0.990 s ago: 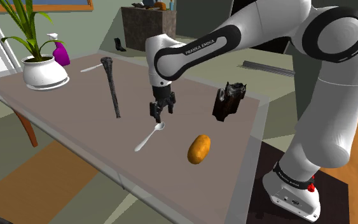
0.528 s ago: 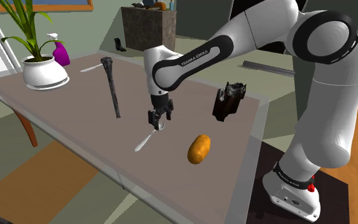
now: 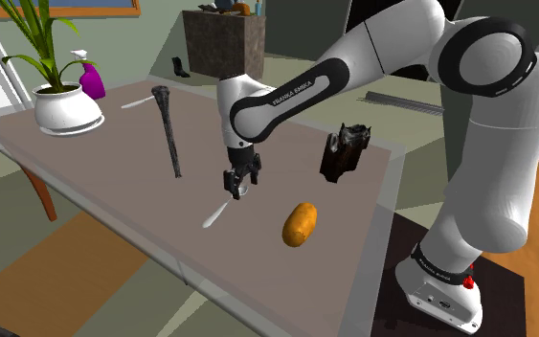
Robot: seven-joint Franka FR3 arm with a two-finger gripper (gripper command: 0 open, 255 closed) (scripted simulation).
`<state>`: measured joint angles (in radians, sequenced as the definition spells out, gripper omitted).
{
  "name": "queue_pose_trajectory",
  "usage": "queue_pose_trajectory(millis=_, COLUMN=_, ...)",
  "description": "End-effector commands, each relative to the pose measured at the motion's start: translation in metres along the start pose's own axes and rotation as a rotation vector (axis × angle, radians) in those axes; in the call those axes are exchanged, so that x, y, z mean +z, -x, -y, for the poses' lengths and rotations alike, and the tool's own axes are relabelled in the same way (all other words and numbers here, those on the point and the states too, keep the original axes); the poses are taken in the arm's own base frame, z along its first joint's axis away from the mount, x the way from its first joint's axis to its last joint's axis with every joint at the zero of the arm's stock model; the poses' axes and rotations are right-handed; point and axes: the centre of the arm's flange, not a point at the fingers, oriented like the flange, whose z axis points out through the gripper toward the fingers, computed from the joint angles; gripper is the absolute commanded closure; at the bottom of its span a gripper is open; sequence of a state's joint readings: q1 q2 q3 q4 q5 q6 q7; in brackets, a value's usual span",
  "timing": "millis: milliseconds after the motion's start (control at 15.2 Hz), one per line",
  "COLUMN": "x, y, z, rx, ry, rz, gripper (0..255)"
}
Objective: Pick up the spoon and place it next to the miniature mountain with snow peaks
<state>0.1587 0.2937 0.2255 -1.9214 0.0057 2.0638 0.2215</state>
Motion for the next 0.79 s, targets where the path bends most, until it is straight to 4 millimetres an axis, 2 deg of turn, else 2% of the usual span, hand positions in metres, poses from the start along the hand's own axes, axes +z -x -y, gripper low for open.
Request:
queue_pose_trajectory(millis=0, x=0.0, y=0.0, z=0.0, rx=0.0, ry=0.0, rz=0.0, gripper=0)
queue_pose_trajectory(millis=66, x=0.0, y=0.0, z=0.0, rx=0.0, ry=0.0, rz=0.0, gripper=255)
queue_pose_trajectory(millis=660, x=0.0, y=0.0, z=0.0, rx=0.0, ry=0.0, rz=0.0, gripper=255)
queue_pose_trajectory(millis=726, x=-0.0052, y=0.0009, z=0.0002, rx=0.0, ry=0.0, rz=0.0, gripper=255)
